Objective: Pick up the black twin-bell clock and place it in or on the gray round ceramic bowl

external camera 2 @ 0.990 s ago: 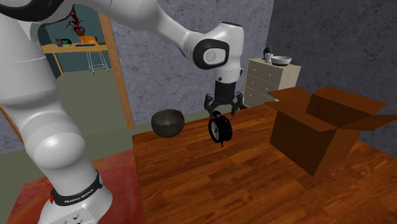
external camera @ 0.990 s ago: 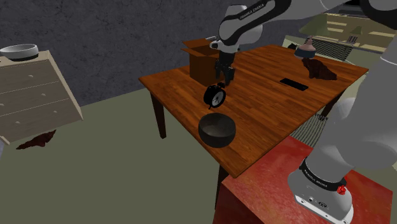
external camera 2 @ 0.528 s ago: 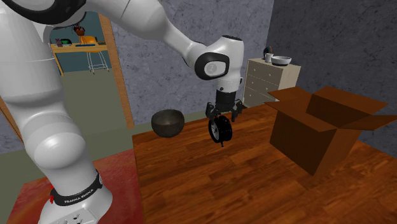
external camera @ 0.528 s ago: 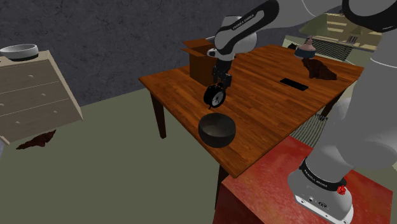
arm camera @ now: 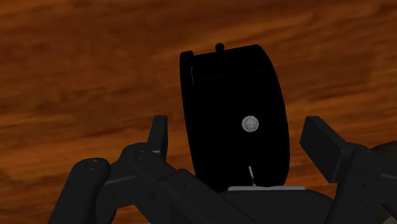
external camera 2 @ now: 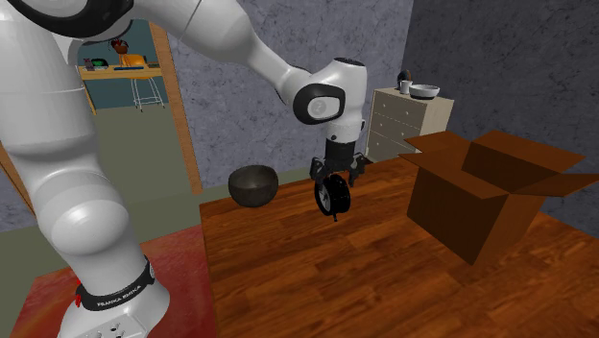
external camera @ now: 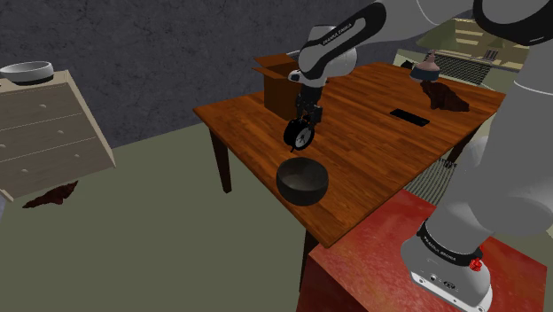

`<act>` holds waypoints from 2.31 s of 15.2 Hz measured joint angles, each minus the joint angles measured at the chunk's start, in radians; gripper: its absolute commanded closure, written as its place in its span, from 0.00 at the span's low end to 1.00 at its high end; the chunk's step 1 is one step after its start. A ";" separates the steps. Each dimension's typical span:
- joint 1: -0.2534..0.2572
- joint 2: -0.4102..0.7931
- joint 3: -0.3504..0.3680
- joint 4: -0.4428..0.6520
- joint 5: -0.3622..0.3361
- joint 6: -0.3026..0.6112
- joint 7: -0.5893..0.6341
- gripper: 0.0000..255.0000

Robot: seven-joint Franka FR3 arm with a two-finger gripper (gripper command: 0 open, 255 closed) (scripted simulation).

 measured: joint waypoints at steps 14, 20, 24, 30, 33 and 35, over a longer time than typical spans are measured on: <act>0.002 -0.020 -0.002 0.021 -0.015 -0.038 0.013 1.00; 0.004 -0.058 -0.003 0.063 -0.042 -0.112 0.037 1.00; 0.005 -0.084 -0.003 0.088 -0.059 -0.160 0.050 1.00; 0.007 -0.111 -0.001 0.145 -0.077 -0.240 0.069 1.00; 0.008 -0.122 0.000 0.172 -0.083 -0.277 0.076 1.00; 0.008 -0.128 0.000 0.192 -0.087 -0.302 0.079 1.00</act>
